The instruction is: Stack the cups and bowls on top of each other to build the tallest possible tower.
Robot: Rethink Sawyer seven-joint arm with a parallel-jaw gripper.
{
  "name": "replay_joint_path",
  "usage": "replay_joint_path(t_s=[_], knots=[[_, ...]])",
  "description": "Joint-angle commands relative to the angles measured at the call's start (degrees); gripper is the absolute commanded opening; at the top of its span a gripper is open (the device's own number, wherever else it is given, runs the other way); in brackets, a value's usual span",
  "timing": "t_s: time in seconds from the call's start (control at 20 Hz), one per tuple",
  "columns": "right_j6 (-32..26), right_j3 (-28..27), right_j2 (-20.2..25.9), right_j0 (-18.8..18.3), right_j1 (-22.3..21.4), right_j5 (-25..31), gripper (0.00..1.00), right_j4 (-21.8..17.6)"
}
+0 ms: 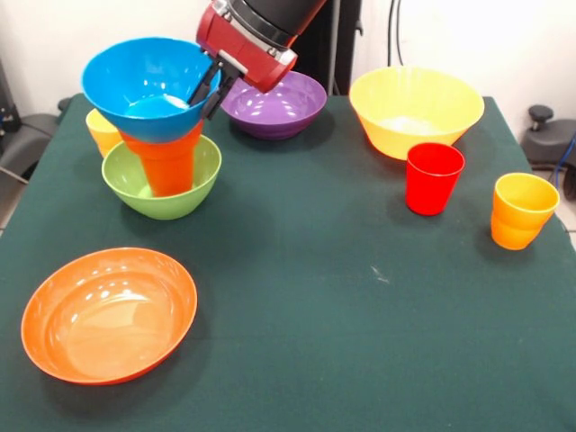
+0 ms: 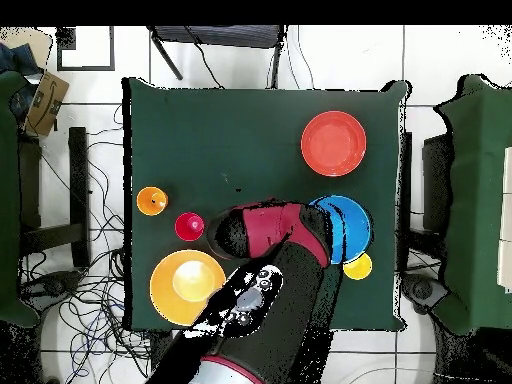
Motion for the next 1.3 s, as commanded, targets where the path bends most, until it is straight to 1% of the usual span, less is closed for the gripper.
replay_joint_path(t_s=[0.05, 0.2, 0.35, 0.75, 1.0, 1.3], knots=[[3.5, 3.8, 7.3, -2.3, -3.9, -0.5, 0.00, 1.8], [2.1, 4.0, 8.4, -3.4, -4.9, -0.3, 0.00, 1.8], [1.5, 4.4, 8.9, -3.8, -5.5, 0.0, 0.00, 1.4], [3.4, 4.4, 7.8, -2.9, -4.7, -0.8, 0.00, 0.5], [6.0, 3.2, 5.2, -1.1, -2.9, -2.9, 0.00, -0.3], [6.6, 2.5, 4.4, -0.4, -2.3, -3.0, 0.00, -0.3]])
